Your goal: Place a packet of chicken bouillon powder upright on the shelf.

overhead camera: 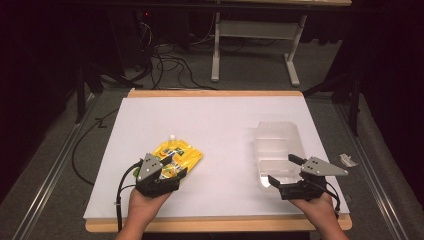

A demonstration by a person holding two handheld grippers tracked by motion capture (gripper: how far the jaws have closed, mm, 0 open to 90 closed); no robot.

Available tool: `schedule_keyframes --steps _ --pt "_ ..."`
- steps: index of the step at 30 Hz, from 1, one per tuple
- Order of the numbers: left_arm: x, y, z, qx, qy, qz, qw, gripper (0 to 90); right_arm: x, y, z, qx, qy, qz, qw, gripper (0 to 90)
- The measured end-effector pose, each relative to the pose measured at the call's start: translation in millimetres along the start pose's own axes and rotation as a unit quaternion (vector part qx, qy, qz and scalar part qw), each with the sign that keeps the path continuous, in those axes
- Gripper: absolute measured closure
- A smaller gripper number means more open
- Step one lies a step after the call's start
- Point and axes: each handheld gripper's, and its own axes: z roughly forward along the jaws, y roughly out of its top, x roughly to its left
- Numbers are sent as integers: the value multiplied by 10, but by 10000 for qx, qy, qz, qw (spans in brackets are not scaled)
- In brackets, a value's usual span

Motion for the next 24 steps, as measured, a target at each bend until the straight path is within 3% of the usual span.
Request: schedule_keyframes --steps 15,24 --pt "7 11 -24 11 32 168 9999 296 -13 3 -22 -115 20 99 9999 1" --pt "24 14 -33 -3 74 136 9999 287 -8 0 -17 -93 21 78 9999 2"
